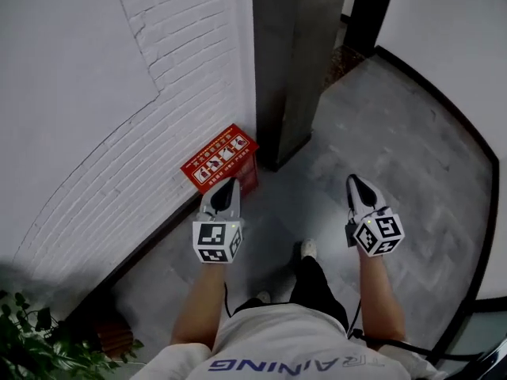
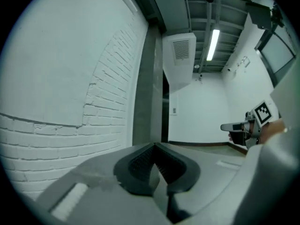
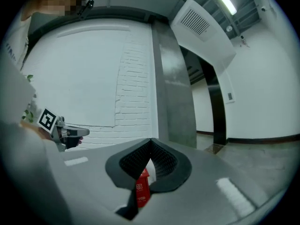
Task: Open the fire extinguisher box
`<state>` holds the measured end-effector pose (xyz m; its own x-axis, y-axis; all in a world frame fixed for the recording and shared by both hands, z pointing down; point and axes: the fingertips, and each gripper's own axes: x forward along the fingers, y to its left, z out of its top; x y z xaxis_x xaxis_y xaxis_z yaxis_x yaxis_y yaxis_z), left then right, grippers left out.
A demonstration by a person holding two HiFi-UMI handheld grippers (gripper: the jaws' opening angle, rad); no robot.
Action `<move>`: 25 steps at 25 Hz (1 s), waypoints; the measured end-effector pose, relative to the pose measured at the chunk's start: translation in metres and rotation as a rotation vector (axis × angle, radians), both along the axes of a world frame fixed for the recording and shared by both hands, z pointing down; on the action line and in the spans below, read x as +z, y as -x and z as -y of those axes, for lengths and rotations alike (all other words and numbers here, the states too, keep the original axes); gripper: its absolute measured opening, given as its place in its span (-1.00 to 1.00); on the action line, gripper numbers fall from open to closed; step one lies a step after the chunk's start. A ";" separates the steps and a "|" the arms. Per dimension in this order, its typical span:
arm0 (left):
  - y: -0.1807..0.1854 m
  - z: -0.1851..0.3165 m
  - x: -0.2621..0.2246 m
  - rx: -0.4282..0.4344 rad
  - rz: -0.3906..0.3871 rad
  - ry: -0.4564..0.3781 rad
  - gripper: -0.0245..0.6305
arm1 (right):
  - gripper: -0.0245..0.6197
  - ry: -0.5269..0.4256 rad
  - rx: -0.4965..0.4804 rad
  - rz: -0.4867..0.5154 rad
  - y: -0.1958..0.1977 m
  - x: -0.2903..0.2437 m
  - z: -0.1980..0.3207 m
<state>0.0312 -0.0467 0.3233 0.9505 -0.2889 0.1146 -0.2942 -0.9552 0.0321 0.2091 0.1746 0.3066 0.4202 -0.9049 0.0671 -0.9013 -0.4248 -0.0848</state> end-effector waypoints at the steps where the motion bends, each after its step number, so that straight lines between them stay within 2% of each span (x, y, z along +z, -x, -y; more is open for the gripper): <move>1: -0.003 0.013 0.001 -0.035 -0.001 -0.003 -0.92 | -0.91 -0.003 -0.039 0.000 -0.010 0.000 0.022; 6: -0.014 0.068 0.001 -0.235 0.004 -0.015 -0.92 | -0.91 -0.013 -0.251 0.000 -0.057 0.001 0.124; 11: -0.028 0.105 -0.008 -0.436 0.029 -0.019 -0.92 | -0.91 -0.010 -0.453 0.016 -0.098 -0.003 0.204; 15: -0.034 0.124 -0.006 -0.556 0.041 0.000 -0.92 | -0.91 -0.002 -0.568 0.023 -0.123 -0.003 0.258; 20: -0.019 0.142 0.004 -0.665 0.057 0.026 -0.92 | -0.91 0.016 -0.675 0.047 -0.116 0.006 0.308; 25: -0.008 0.165 0.013 -0.676 0.043 0.048 -0.92 | -0.91 0.037 -0.725 0.024 -0.092 0.011 0.342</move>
<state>0.0391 -0.2117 0.3363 0.5572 -0.8115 0.1762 -0.8281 -0.5588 0.0451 0.3006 -0.1675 0.3178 -0.2861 -0.9525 0.1043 -0.9555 0.2755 -0.1051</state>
